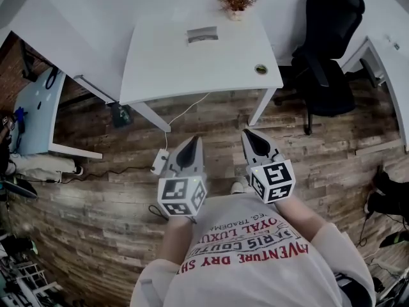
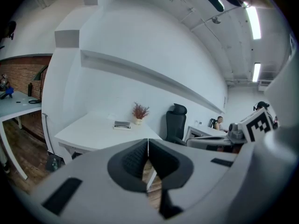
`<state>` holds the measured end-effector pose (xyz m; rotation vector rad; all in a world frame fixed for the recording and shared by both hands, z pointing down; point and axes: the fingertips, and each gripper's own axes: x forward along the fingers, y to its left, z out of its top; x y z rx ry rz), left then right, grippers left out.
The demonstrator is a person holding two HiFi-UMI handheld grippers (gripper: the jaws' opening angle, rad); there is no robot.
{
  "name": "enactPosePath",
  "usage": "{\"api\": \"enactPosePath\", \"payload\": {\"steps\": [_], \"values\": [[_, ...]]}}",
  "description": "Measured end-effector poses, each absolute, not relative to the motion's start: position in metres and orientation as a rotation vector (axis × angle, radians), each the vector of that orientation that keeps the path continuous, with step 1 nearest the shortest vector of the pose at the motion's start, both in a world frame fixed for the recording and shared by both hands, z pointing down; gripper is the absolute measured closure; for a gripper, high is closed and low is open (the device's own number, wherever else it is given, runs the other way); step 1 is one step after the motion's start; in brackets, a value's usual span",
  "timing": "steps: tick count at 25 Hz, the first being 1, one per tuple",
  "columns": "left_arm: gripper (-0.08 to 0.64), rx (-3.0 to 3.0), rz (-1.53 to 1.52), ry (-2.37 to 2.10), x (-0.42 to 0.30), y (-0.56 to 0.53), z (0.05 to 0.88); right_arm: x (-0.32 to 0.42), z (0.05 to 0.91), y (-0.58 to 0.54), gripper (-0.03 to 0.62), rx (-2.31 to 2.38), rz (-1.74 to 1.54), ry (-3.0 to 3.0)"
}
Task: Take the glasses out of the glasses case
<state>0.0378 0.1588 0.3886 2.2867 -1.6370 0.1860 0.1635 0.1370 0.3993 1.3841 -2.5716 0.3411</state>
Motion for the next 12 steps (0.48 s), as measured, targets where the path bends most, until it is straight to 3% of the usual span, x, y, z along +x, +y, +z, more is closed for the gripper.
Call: {"api": "enactPosePath", "payload": {"steps": [12], "values": [[0.551, 2.271, 0.204, -1.585, 0.047, 0.078, 0.406, 0.166, 0.410, 0.058, 0.580, 1.320, 0.310, -2.544]]}}
